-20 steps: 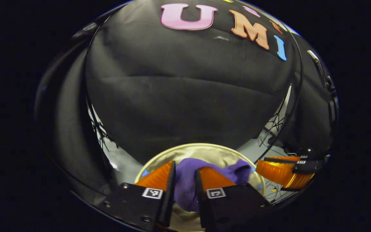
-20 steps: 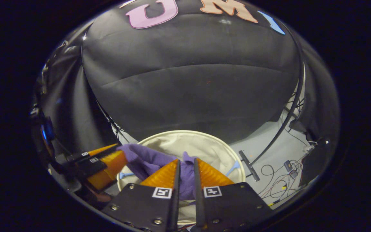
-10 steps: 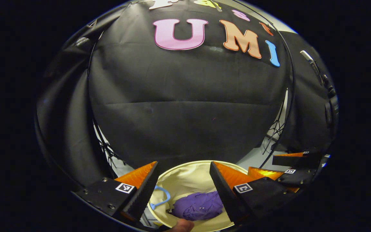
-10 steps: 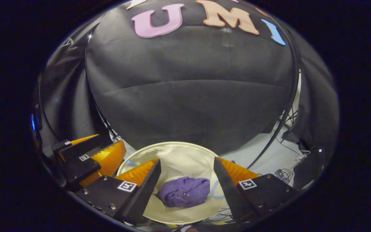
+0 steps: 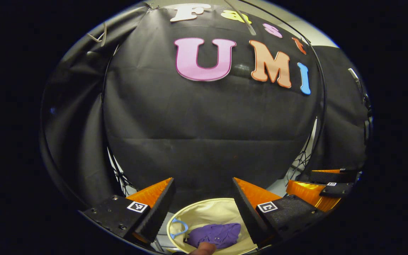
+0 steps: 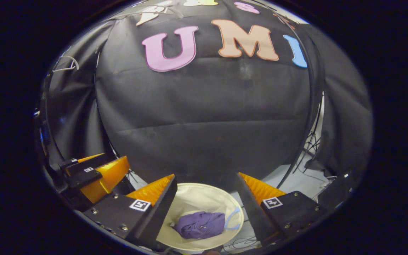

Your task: Grasp the clothes on the hanger with both hands and then place them into the laundry hamper below.

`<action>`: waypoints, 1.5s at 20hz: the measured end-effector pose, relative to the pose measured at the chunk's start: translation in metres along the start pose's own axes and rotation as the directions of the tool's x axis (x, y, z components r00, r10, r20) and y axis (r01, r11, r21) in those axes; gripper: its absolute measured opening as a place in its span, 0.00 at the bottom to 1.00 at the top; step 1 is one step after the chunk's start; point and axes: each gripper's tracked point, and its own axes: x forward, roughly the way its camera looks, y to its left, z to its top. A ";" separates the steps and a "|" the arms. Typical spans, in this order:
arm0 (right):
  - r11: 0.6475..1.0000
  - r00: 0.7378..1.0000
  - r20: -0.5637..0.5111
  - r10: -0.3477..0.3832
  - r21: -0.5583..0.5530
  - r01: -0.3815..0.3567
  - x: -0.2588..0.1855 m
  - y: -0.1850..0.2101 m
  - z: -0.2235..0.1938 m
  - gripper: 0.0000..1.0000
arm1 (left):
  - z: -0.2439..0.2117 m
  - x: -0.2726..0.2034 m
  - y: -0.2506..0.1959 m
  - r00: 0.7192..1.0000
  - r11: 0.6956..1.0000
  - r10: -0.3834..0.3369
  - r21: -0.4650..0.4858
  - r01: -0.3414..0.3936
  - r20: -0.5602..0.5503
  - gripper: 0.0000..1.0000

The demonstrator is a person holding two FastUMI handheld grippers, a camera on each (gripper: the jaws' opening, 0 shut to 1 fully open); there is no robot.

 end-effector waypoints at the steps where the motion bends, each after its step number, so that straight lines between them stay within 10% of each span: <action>1: 1.000 1.000 0.018 -0.006 0.000 0.006 -0.004 -0.002 0.013 0.99 | 0.014 -0.004 0.000 1.000 1.000 -0.001 -0.004 0.001 0.014 0.96; 30: 0.986 0.909 0.383 0.165 -0.085 -0.143 -0.179 0.043 0.262 0.99 | 0.256 -0.151 0.013 0.975 0.999 0.005 -0.040 0.004 0.222 0.92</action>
